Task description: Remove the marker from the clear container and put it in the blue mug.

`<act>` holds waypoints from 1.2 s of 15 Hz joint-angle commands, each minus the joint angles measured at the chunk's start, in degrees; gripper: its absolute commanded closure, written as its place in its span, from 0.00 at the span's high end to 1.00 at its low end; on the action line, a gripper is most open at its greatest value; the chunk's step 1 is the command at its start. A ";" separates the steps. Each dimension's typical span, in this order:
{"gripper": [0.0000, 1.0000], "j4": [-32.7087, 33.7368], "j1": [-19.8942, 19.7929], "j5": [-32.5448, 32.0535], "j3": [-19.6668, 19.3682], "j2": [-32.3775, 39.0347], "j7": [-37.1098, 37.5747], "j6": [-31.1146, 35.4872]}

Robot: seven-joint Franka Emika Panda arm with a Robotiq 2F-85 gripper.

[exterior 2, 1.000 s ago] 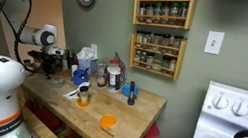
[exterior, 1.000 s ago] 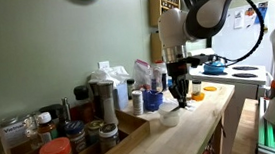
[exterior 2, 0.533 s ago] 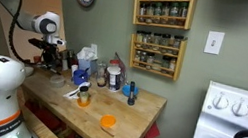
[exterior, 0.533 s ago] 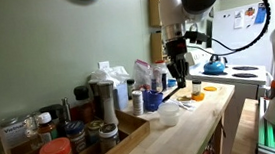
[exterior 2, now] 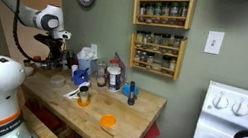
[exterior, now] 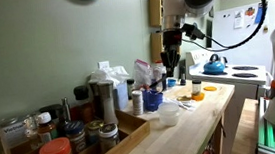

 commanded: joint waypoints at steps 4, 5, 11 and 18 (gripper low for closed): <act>0.09 0.33 0.10 2.07 -1.20 3.03 -3.59 2.33; 0.11 0.59 0.41 1.91 -2.19 4.11 -8.84 3.12; 0.11 3.03 -2.07 -0.07 -5.67 9.01 -18.88 3.05; 0.11 5.89 -4.68 1.00 -7.47 12.75 -18.85 2.48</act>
